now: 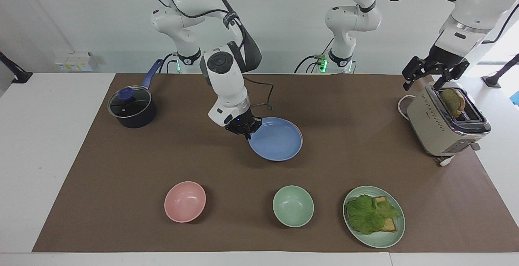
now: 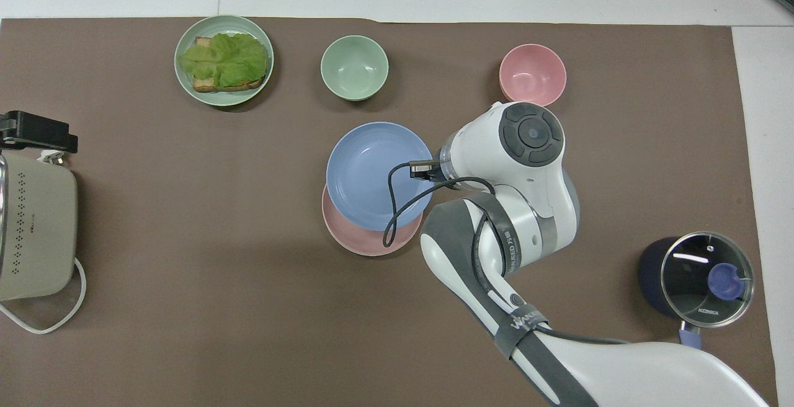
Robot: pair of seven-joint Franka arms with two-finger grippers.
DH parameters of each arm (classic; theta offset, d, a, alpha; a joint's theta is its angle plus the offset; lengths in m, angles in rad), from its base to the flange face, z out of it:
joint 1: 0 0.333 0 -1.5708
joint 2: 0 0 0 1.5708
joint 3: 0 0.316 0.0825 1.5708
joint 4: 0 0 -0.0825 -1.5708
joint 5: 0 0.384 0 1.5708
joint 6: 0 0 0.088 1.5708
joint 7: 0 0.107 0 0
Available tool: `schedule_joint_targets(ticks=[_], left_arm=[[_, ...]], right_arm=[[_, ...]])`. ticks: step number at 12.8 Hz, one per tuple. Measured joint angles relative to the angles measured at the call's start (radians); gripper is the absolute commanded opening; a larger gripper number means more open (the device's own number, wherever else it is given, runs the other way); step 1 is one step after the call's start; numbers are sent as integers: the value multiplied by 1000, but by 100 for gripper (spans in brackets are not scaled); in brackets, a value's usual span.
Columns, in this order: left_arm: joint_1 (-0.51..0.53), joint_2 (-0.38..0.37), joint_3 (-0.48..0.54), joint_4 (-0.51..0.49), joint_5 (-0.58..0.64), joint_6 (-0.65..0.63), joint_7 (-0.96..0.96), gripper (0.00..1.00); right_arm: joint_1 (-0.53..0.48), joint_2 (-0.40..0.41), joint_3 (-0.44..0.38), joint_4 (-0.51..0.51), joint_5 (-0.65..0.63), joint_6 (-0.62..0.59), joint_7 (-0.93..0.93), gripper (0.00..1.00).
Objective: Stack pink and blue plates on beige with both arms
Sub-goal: 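Carry the blue plate with the right gripper onto the pink plate, then lower the blue plate onto the stack and open the right gripper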
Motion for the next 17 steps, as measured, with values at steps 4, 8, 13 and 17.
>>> schedule_joint_targets(ticks=[4, 8, 13, 17], left_arm=[[0, 0, 0, 0, 0, 0, 0, 100], [0, 0, 0, 0, 0, 0, 0, 100], [0, 0, 0, 0, 0, 0, 0, 100], [0, 0, 0, 0, 0, 0, 0, 100]], right_arm=[[19, 18, 0, -15, 0, 13, 0, 0], [20, 18, 0, -45, 0, 13, 0, 0], [27, 18, 0, -62, 0, 14, 0, 0], [46, 18, 0, -69, 1, 26, 7, 3]])
